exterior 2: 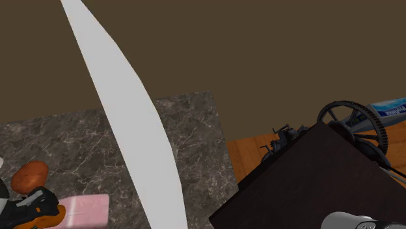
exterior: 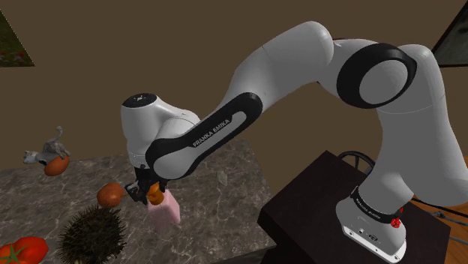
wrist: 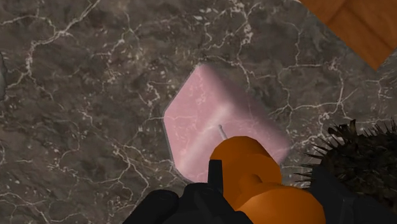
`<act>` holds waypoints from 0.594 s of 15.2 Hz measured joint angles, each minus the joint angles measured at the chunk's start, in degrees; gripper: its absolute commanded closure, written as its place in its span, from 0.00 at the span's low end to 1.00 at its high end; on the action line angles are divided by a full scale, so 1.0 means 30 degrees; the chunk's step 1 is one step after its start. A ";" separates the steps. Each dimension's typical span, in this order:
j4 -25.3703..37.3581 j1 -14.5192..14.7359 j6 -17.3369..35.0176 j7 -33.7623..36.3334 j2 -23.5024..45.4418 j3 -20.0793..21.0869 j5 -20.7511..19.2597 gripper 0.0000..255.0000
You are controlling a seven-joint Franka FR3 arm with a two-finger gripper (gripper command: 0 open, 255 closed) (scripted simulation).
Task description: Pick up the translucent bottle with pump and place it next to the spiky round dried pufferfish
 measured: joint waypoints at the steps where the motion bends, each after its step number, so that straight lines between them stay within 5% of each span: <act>1: 0.0019 0.0016 0.0158 -0.0003 0.0183 -0.0036 -0.0036 1.00; 9: 0.0118 0.0093 0.0503 0.0030 0.0620 -0.0116 -0.0126 1.00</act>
